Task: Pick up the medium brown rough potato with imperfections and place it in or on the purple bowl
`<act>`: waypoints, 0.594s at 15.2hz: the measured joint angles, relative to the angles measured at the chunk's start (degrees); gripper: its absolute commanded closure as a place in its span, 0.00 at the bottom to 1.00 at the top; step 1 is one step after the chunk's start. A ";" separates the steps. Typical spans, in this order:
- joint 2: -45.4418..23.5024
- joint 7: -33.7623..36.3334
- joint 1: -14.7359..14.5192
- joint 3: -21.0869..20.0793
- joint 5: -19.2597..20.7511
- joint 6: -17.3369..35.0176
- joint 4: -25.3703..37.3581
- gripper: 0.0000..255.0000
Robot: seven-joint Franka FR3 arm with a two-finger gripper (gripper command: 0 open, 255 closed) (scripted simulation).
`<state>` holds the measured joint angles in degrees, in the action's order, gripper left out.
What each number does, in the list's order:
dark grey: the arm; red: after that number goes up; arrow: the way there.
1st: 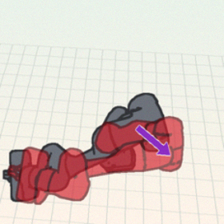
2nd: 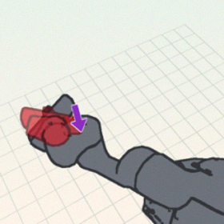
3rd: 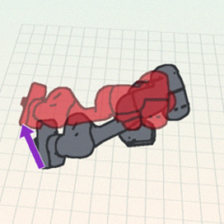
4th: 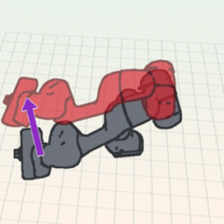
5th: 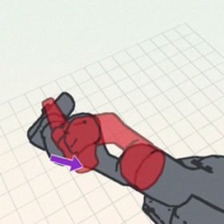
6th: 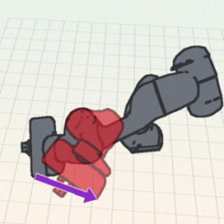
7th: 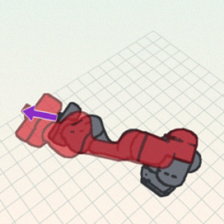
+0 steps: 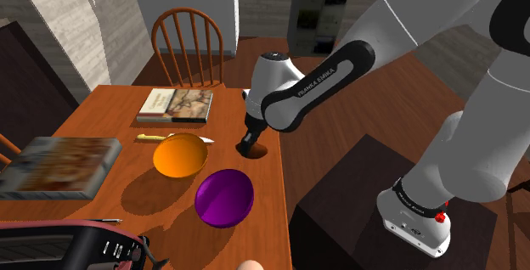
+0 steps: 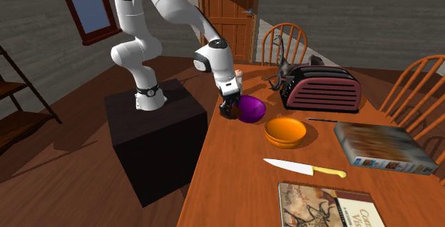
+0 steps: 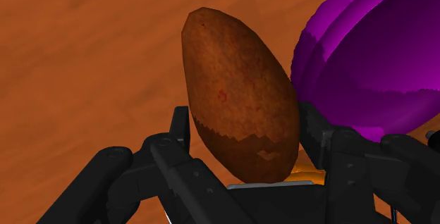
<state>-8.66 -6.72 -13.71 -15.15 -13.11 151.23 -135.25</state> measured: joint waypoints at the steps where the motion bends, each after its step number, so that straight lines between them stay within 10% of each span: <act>1: 0.90 -0.07 0.08 -0.04 -0.18 -0.71 -0.17 1.00; 9: 5.98 0.54 0.36 0.01 -0.36 -7.08 1.19 1.00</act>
<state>-2.68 -6.18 -13.35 -15.13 -13.48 144.15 -134.06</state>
